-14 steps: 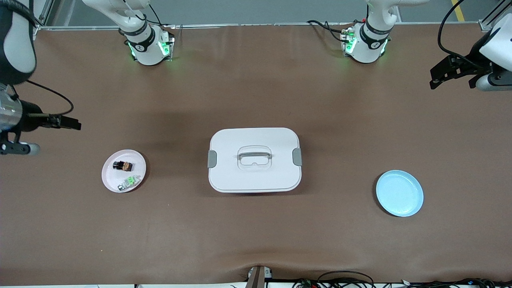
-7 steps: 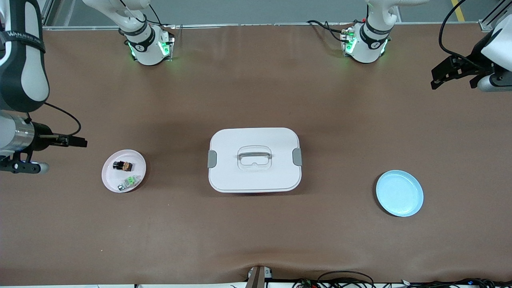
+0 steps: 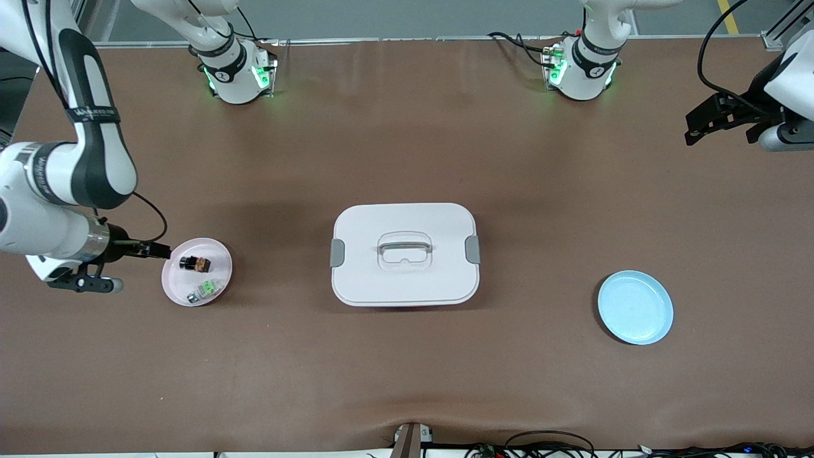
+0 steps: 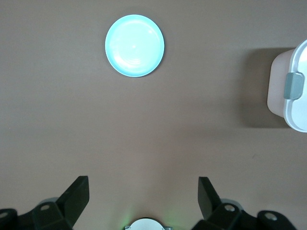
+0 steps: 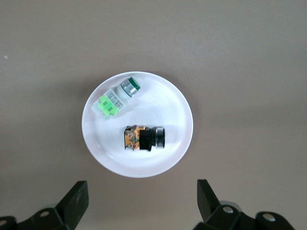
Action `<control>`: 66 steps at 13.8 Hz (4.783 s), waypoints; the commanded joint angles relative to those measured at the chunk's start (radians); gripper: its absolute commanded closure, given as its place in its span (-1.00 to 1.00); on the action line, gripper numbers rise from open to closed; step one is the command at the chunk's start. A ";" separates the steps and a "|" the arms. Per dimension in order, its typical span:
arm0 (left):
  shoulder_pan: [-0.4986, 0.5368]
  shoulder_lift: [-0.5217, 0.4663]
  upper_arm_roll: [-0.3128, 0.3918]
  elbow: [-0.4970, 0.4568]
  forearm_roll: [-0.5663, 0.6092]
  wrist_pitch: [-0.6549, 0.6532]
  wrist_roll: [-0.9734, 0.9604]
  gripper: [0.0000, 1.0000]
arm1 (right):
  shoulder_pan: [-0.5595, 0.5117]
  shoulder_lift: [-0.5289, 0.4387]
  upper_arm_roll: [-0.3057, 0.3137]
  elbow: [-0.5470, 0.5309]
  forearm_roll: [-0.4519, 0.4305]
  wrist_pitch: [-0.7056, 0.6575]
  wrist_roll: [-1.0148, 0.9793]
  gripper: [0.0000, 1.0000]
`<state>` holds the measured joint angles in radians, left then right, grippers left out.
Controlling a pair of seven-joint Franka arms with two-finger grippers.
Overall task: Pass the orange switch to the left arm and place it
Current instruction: 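Reach the right gripper down to the black-orange switch on the white plate, then close the right gripper on the black-orange switch and lift it, then carry the switch over the white box while the left gripper reaches toward it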
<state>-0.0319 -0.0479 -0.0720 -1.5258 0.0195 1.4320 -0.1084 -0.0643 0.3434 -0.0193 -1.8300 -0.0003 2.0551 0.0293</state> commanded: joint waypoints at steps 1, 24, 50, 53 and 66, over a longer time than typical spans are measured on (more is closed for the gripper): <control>0.006 0.000 -0.002 0.013 -0.006 -0.016 0.001 -1.00 | -0.023 -0.024 0.016 -0.092 0.006 0.106 0.033 -1.00; 0.004 0.002 -0.008 0.009 -0.003 -0.019 0.000 -1.00 | -0.017 0.160 0.018 -0.273 0.006 0.602 0.135 -1.00; 0.013 -0.020 0.003 0.018 -0.001 -0.028 0.013 -1.00 | 0.112 0.085 0.127 0.274 0.575 -0.290 0.972 1.00; 0.029 -0.029 0.003 0.018 -0.001 -0.041 0.023 -1.00 | 0.213 0.085 0.127 0.342 0.595 -0.277 1.160 1.00; 0.010 0.042 -0.018 0.084 -0.392 0.045 0.012 -1.00 | 0.589 0.233 0.124 0.720 0.655 0.033 1.880 1.00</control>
<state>-0.0191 -0.0375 -0.0846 -1.4673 -0.2926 1.4572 -0.1063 0.4901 0.4826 0.1159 -1.2658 0.6433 2.0959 1.8011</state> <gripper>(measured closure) 0.000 0.273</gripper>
